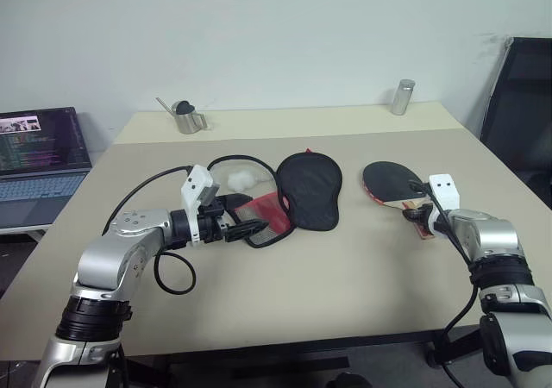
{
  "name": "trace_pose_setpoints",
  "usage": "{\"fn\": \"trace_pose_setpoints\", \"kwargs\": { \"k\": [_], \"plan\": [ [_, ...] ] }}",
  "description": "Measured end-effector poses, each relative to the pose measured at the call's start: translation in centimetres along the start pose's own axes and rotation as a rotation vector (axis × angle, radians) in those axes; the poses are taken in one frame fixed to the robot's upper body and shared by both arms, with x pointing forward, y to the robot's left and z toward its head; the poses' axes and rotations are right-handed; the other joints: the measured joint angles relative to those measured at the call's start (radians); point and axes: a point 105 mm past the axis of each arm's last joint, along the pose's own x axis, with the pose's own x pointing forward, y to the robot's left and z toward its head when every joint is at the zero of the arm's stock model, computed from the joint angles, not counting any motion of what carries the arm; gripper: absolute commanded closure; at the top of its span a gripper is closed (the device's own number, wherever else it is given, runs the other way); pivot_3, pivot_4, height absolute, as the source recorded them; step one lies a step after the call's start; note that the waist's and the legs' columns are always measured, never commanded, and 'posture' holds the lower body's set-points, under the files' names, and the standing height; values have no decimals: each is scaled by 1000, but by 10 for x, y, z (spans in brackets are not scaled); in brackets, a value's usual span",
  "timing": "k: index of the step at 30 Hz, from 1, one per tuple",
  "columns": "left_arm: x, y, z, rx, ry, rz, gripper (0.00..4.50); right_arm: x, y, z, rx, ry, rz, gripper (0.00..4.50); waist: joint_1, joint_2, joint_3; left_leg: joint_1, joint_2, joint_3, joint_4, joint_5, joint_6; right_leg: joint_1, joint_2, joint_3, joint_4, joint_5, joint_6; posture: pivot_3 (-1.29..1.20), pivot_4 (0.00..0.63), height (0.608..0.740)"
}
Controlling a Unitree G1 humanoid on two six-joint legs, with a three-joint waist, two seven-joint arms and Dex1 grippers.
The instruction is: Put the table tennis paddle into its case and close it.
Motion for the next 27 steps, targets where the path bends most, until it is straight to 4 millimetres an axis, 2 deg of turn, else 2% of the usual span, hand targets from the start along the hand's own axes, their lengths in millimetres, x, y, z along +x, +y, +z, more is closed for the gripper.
{"fn": "trace_pose_setpoints", "kwargs": {
  "k": [3, 6, 9, 12, 14, 16, 21, 24, 27],
  "plan": [
    [-1, 2, 1, 2, -3, 12, 241, 3, 8, 6, 11, -14, 3, 3417, 0, 0, 0, -1, 0, 0, 0, 0, 0, -1, 0, 0, 0, 0, 0, 0, 150, 740],
    [-4, 3, 1, 2, -4, 23, 241, 2, 19, 28, 8, -59, 1, 3417, 2, 1, 1, -5, 0, 0, 0, 0, 0, -5, 0, 0, 0, 0, 0, 0, 150, 740],
    [-7, 5, 1, 2, -1, 36, 241, -8, 39, 76, 5, -178, -3, 3417, 2, 1, 1, -7, 0, 0, -1, 2, -3, -8, 0, 0, 0, 0, 0, 0, 150, 740],
    [-11, 7, -2, -2, 9, 47, 241, -22, 75, 125, 36, -318, 43, 3417, 1, 1, 1, -8, 1, 0, -3, 2, -4, -10, 0, 0, 0, 0, 0, 0, 150, 740],
    [-17, 10, -4, -1, 21, 65, 241, -28, 106, 145, 69, -375, 97, 3417, 2, 1, 1, -8, 1, 0, -3, 2, -4, -11, 0, 0, 0, 0, 0, 0, 150, 740],
    [-22, 13, -3, 2, 25, 83, 241, -28, 133, 148, 90, -379, 150, 3417, 6, 1, 1, -8, 1, 0, -3, 2, -4, -11, 0, 0, 0, 0, -1, 0, 150, 740],
    [-27, 16, -2, 6, 24, 107, 241, -14, 200, 130, 151, -296, 273, 3417, 18, 1, 1, -11, 0, 0, -2, 2, -4, -14, 0, 0, 0, 0, -1, 0, 150, 740],
    [-28, 15, -7, -3, 29, 118, 241, -4, 216, 118, 165, -256, 280, 3417, 24, 1, 1, -16, 0, 0, -1, 2, -4, -19, -1, 0, 0, 0, -1, 0, 150, 740],
    [-27, 12, -10, -12, 30, 121, 241, 9, 219, 104, 171, -216, 251, 3417, 25, 1, 1, -20, 0, -1, -1, 2, -5, -21, -1, -1, 0, 0, -1, 0, 150, 740]
  ]
}}
